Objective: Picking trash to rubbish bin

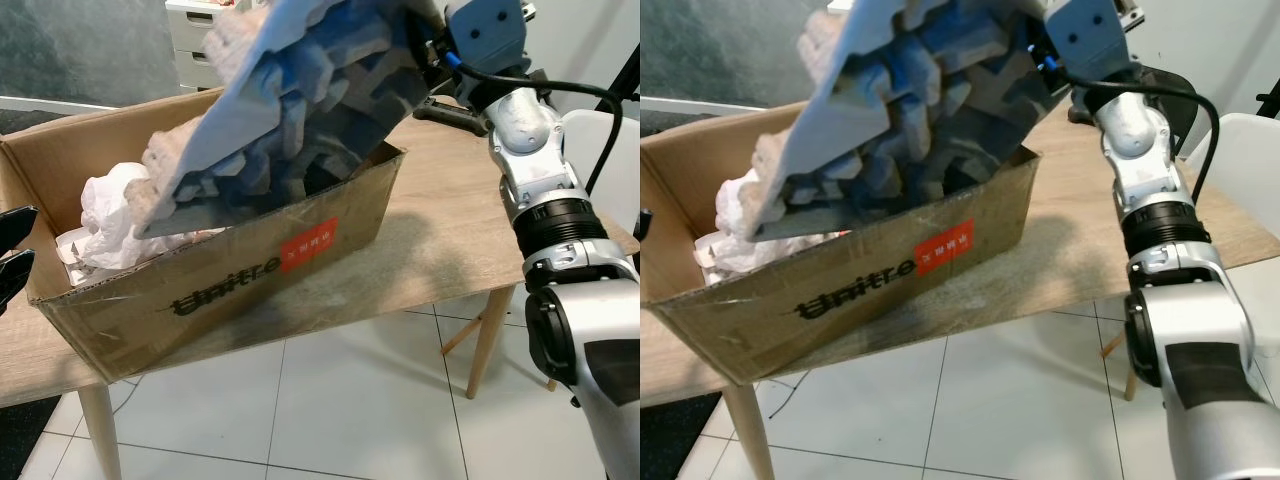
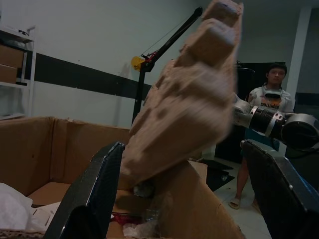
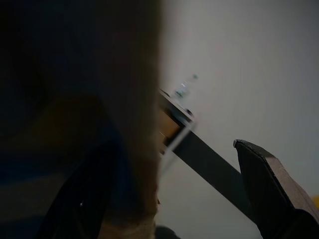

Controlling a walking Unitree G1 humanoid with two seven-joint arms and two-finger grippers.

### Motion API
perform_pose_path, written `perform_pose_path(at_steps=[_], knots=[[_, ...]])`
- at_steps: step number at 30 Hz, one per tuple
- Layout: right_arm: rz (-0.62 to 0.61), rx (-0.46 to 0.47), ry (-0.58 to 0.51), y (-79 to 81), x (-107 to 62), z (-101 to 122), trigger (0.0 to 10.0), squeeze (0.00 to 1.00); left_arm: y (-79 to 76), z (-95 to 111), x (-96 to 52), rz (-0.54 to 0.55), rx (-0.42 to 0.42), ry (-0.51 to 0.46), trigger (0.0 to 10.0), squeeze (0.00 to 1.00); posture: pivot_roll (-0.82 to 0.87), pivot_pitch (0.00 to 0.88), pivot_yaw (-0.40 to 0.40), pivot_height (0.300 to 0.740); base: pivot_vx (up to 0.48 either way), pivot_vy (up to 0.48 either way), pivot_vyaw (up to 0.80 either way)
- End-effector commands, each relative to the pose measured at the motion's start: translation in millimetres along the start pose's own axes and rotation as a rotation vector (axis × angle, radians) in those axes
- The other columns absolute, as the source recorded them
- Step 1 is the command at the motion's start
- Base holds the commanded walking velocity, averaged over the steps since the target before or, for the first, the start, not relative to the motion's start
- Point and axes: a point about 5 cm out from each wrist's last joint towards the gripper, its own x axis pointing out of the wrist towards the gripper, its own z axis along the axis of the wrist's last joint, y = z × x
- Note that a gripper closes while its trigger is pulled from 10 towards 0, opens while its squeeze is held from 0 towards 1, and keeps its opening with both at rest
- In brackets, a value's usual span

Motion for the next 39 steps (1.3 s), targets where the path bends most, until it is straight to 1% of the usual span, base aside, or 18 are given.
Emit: perform_pose_path(at_steps=[1,2,3,4,7,8,9,11,12,14,20,21,22,31,36,37,38,39], knots=[[-0.032,-0.029,0.063,-8.4,-2.2,-8,10.0,0.61,-2.0,-10,-0.9,0.002,-0.033,0.017,10.0,0.0,-0.01,0.077,-0.042,0.74,0.0,0.0,0.0],[-0.041,-0.062,0.121,-11.9,-3.6,-15,10.0,0.21,-2.0,-10,-1.0,0.002,-0.034,0.018,10.0,0.0,-0.01,0.076,-0.041,0.74,0.0,0.0,0.0],[-0.049,-0.102,0.173,-15.9,-5.7,-22,10.0,0.0,-2.2,-10,-0.7,0.0,-0.035,0.019,10.0,0.0,-0.01,0.078,-0.041,0.74,0.0,0.0,0.0],[-0.049,-0.102,0.173,-15.9,-5.7,-22,10.0,0.0,-2.2,-10,-0.7,0.0,-0.035,0.019,10.0,0.0,-0.01,0.078,-0.041,0.74,0.0,0.0,0.0],[-0.065,-0.183,0.296,-27.2,-11.8,-37,10.0,0.0,-3.1,-10,2.4,-0.014,-0.034,0.021,10.0,0.0,-0.01,0.076,-0.043,0.74,0.0,0.0,0.0],[-0.068,-0.197,0.327,-30.2,-13.4,-41,10.0,0.0,-3.4,-10,3.8,-0.021,-0.033,0.021,10.0,0.0,-0.01,0.076,-0.043,0.74,0.0,0.0,0.0],[-0.068,-0.197,0.327,-30.2,-13.4,-41,10.0,0.0,-3.4,-10,3.8,-0.021,-0.033,0.021,10.0,0.0,-0.01,0.076,-0.043,0.74,0.0,0.0,0.0],[-0.054,-0.258,0.371,-34.3,-15.3,-45,10.0,0.0,-4.5,-10,7.0,-0.029,-0.034,0.023,10.0,0.0,-0.01,0.073,-0.043,0.74,0.0,0.0,0.0],[-0.038,-0.295,0.376,-34.6,-15.0,-45,10.0,0.0,-4.8,-11,8.6,-0.032,-0.034,0.024,10.0,0.0,-0.01,0.073,-0.044,0.74,0.0,0.0,0.0],[-0.013,-0.332,0.376,-33.8,-13.9,-44,10.0,0.0,-5.3,-11,10.7,-0.036,-0.035,0.024,10.0,0.0,-0.01,0.072,-0.044,0.74,0.0,0.0,0.0],[0.0,-0.359,0.357,-32.5,-9.3,-39,10.0,0.0,-5.3,-13,13.9,-0.04,-0.038,0.025,10.0,0.0,-0.01,0.071,-0.047,0.74,0.0,0.0,0.0],[0.001,-0.376,0.351,-33.2,-7.0,-37,3.6,0.0,-5.4,-14,14.5,-0.042,-0.041,0.025,10.0,0.0,-0.01,0.07,-0.049,0.74,0.0,0.0,0.0],[-0.007,-0.378,0.346,-34.1,-6.1,-36,0.0,0.0,-5.7,-14,14.6,-0.043,-0.041,0.026,10.0,0.0,-0.01,0.071,-0.048,0.74,0.0,0.0,0.0],[-0.021,-0.376,0.3,-34.4,-1.4,-29,0.0,0.0,-8.2,-13,14.2,-0.038,-0.045,0.037,10.0,0.0,-0.01,0.085,-0.044,0.74,0.0,0.0,0.0],[-0.009,-0.374,0.281,-30.6,0.3,-26,0.0,0.0,-8.6,-12,13.4,-0.035,-0.048,0.041,10.0,0.0,0.0,0.093,-0.041,0.74,0.0,0.0,0.0],[-0.003,-0.37,0.279,-28.4,0.6,-27,0.5,0.0,-8.6,-12,13.1,-0.034,-0.049,0.042,10.0,0.0,0.0,0.095,-0.042,0.74,0.0,0.0,0.0],[-0.003,-0.37,0.279,-28.4,0.6,-27,0.5,0.0,-8.6,-12,13.1,-0.034,-0.049,0.042,10.0,0.0,0.0,0.095,-0.042,0.74,0.0,0.0,0.0],[0.011,-0.358,0.279,-25.4,0.7,-27,3.2,0.0,-8.7,-12,12.9,-0.033,-0.05,0.044,10.0,0.0,0.0,0.095,-0.042,0.74,0.0,0.0,0.0]])
